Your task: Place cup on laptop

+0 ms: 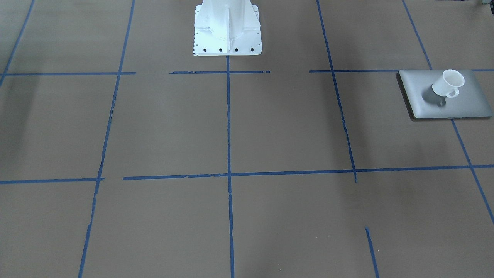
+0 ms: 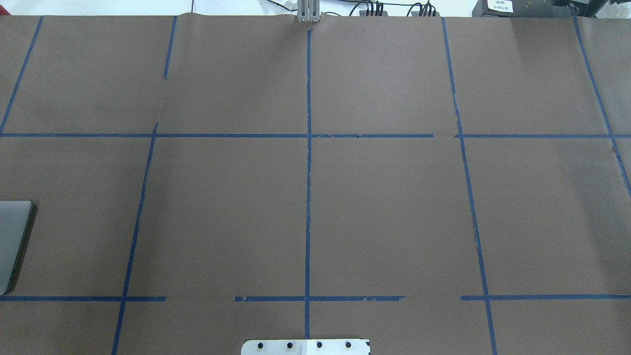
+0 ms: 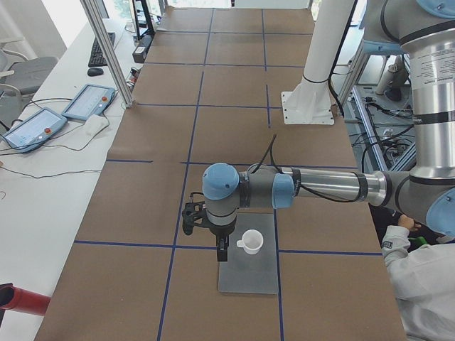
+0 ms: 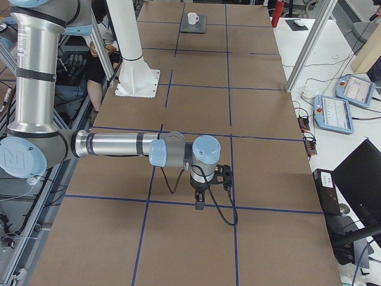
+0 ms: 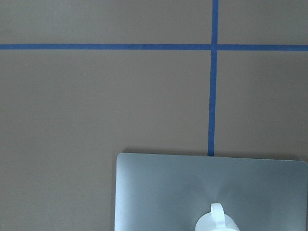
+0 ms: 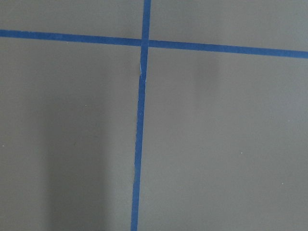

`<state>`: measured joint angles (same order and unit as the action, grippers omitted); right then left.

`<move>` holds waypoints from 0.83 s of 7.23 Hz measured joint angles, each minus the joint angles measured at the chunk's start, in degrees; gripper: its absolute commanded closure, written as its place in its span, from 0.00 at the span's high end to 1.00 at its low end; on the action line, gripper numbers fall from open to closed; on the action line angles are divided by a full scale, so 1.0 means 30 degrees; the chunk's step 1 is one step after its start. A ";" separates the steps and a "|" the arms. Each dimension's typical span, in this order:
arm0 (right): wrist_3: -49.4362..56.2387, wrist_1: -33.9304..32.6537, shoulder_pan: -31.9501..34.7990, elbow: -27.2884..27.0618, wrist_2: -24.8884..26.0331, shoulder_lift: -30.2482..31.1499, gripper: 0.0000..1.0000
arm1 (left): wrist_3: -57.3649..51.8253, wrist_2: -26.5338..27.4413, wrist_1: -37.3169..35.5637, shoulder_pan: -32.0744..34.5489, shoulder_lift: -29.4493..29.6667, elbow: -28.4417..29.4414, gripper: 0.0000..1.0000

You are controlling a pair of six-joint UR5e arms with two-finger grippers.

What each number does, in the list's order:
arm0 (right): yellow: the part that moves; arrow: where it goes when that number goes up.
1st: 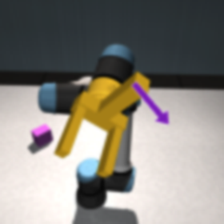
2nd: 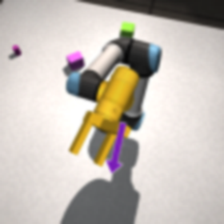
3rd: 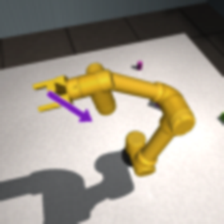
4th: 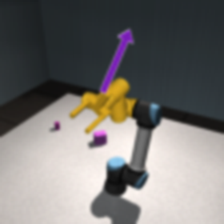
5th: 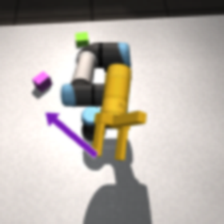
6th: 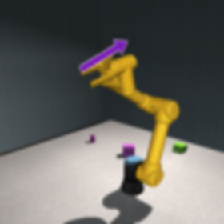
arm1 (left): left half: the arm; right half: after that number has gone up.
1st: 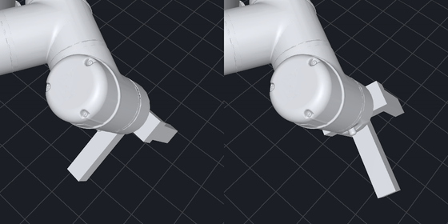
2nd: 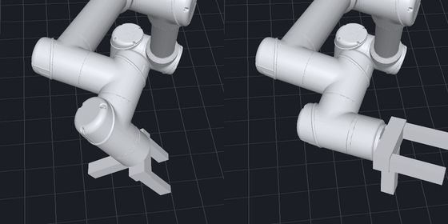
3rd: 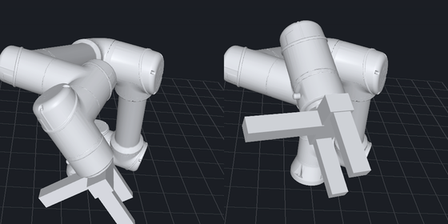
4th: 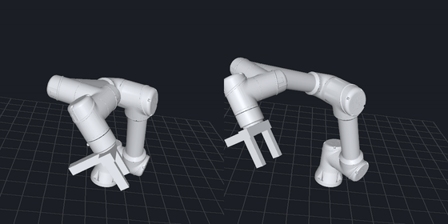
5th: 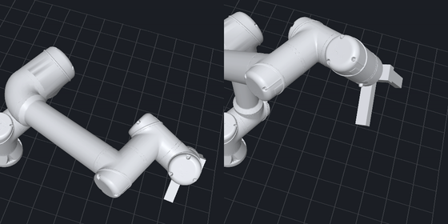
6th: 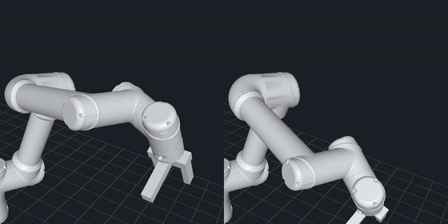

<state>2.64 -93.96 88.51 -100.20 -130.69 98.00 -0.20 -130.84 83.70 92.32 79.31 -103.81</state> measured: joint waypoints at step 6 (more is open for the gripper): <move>0.0000 -0.0005 0.0000 0.0000 0.0000 -0.0005 1.00 | -0.0290 -0.0374 -0.2055 -0.0012 0.0242 -0.0406 1.00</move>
<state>2.64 -93.97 88.50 -100.20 -130.69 97.98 -1.07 -131.96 77.53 92.28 80.03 -105.03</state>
